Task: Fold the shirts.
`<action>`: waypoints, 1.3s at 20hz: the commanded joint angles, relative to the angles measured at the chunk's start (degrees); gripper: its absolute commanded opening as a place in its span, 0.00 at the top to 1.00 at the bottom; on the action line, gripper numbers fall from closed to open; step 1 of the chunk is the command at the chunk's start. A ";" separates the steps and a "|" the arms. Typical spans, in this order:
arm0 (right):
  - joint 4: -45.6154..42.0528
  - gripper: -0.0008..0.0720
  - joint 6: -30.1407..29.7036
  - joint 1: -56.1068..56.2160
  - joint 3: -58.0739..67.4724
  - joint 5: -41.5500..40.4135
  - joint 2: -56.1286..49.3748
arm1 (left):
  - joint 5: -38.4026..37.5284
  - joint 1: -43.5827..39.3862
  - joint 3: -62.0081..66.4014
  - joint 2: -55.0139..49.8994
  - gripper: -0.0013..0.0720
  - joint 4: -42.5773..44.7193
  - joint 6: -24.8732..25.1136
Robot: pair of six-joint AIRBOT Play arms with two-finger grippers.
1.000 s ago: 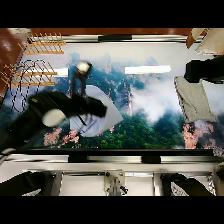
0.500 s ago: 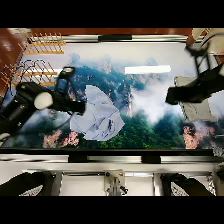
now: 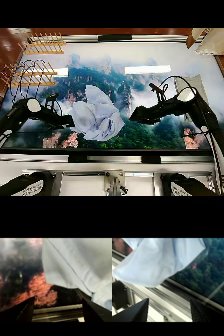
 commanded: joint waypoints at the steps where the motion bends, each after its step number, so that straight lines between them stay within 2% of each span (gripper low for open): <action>1: 6.03 0.13 -1.92 3.65 -1.68 -3.26 -2.45 | 7.26 0.33 -3.63 -3.54 0.02 -7.21 2.97; 2: 5.88 0.13 -2.14 5.31 -1.68 -4.35 -3.04 | 8.68 -0.13 -3.63 -4.44 0.08 -7.21 2.95; 3: 6.16 0.13 -2.10 6.97 -1.68 -6.36 -3.56 | 9.99 -0.44 -3.63 -5.01 0.19 -7.23 2.95; 5: 8.33 0.13 -2.12 9.29 -1.68 -10.54 -4.11 | 12.55 -0.87 -3.63 -5.55 0.23 -7.21 2.93; 6: 9.25 0.13 -2.10 10.05 -1.68 -12.02 -4.28 | 13.60 -0.90 -3.63 -5.68 0.28 -7.21 2.95; 7: 9.77 0.13 -2.10 10.91 -1.68 -13.14 -4.66 | 14.40 -0.87 -3.63 -5.73 0.40 -7.21 2.93; 8: 10.49 0.13 -2.12 11.96 -1.68 -13.92 -5.25 | 14.91 -0.87 -3.63 -5.73 0.63 -7.21 2.95; 9: 11.41 0.13 -2.14 13.40 -1.68 -14.91 -6.10 | 15.13 -0.87 -3.61 -5.70 0.73 -7.21 3.13; 10: 12.31 0.13 -2.60 14.93 -1.68 -16.04 -6.93 | 15.06 -0.87 -3.61 -5.70 0.75 -7.21 3.98; 11: 12.92 0.13 -2.95 16.48 -1.68 -17.49 -7.78 | 14.73 -0.87 -3.61 -5.60 0.83 -7.21 4.61; 13: 13.09 0.13 -2.93 19.06 -1.68 -20.35 -9.53 | 13.77 -0.87 -3.45 -5.31 0.85 -7.19 6.03; 15: 13.11 0.14 -2.91 20.98 -1.68 -23.67 -11.06 | 13.75 -0.87 -3.43 -4.76 0.91 -7.21 7.17; 16: 13.14 0.31 -2.95 21.62 -1.68 -25.90 -11.34 | 13.77 -0.87 -3.41 -4.24 0.91 -7.19 7.28; 17: 13.14 0.71 -2.91 21.86 -1.68 -27.82 -11.26 | 13.79 -0.87 -3.30 -3.48 0.92 -6.97 7.52; 18: 13.90 0.87 -2.99 21.77 -1.62 -28.89 -11.10 | 13.79 -0.85 -3.10 -2.51 0.92 -6.97 8.61; 21: 10.40 0.88 -5.35 20.48 0.33 -28.33 -8.83 | 13.79 -0.85 -1.64 1.99 0.94 -6.88 11.56; 26: 0.87 0.88 -6.71 18.71 7.37 -28.46 1.03 | 13.84 -0.87 7.32 12.92 0.94 -5.09 12.00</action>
